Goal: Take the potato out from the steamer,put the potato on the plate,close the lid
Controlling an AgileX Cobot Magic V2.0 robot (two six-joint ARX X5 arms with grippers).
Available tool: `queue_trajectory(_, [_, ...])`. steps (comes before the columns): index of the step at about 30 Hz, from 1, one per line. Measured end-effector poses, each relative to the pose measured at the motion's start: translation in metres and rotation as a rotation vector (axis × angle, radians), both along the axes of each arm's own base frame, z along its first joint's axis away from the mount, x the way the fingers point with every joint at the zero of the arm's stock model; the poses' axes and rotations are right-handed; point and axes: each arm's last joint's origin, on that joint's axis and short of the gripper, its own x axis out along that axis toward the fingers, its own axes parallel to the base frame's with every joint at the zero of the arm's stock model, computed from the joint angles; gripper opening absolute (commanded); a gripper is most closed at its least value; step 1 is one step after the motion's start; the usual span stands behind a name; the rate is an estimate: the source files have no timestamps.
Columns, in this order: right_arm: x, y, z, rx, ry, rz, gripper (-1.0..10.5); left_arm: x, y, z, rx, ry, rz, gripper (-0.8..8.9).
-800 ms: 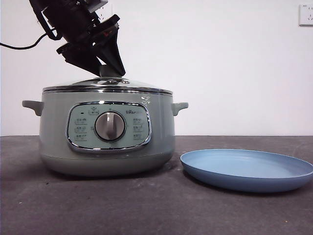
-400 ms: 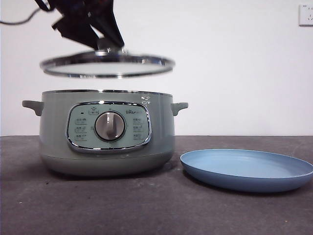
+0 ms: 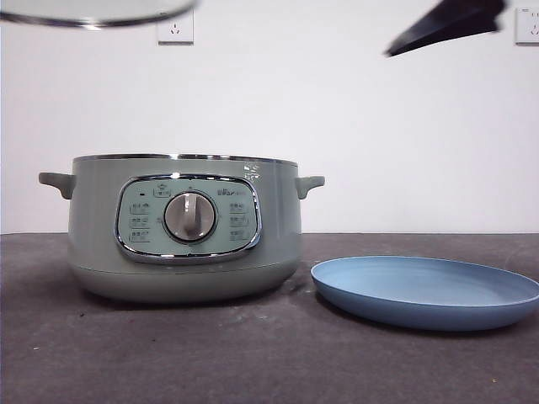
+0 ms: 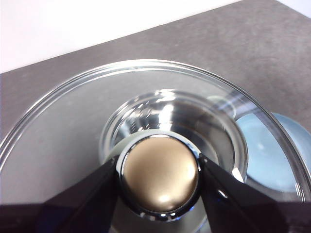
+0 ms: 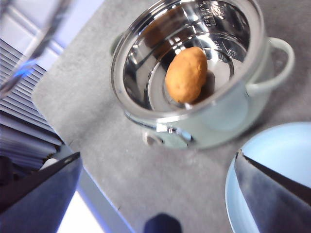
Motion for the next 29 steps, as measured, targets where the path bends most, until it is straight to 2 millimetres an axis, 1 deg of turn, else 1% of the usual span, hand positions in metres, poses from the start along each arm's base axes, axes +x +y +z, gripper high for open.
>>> queue_trajectory(6, [0.038, 0.057, 0.011, -0.061, -0.033, 0.038, 6.6, -0.051, 0.018, 0.006, 0.030, 0.001, 0.084, -0.13])
queue_trajectory(8, [0.051, 0.076, 0.012, -0.089, -0.042, 0.044, 6.6, -0.064, 0.022, 0.005, 0.038, 0.014, 0.095, -0.13])
queue_trajectory(11, [0.069, 0.105, 0.007, -0.132, -0.064, 0.048, 6.6, -0.084, 0.026, 0.005, 0.035, 0.024, 0.108, -0.13])
queue_trajectory(15, [0.088, 0.139, -0.011, -0.192, -0.075, 0.057, 6.6, -0.105, 0.031, 0.005, 0.022, 0.008, 0.123, -0.13])
queue_trajectory(18, [0.099, 0.158, -0.031, -0.246, -0.084, 0.046, 6.6, -0.117, 0.033, 0.004, 0.012, 0.007, 0.132, -0.13])
queue_trajectory(21, [0.107, 0.170, -0.055, -0.298, -0.081, 0.034, 6.6, -0.124, 0.034, 0.002, 0.009, 0.018, 0.135, -0.13])
queue_trajectory(24, [0.113, 0.178, -0.073, -0.346, -0.086, 0.016, 6.6, -0.123, 0.034, 0.001, 0.009, 0.036, 0.138, -0.13])
queue_trajectory(29, [0.117, 0.187, -0.091, -0.386, -0.099, 0.009, 6.6, -0.121, 0.034, 0.000, 0.011, 0.047, 0.138, -0.13])
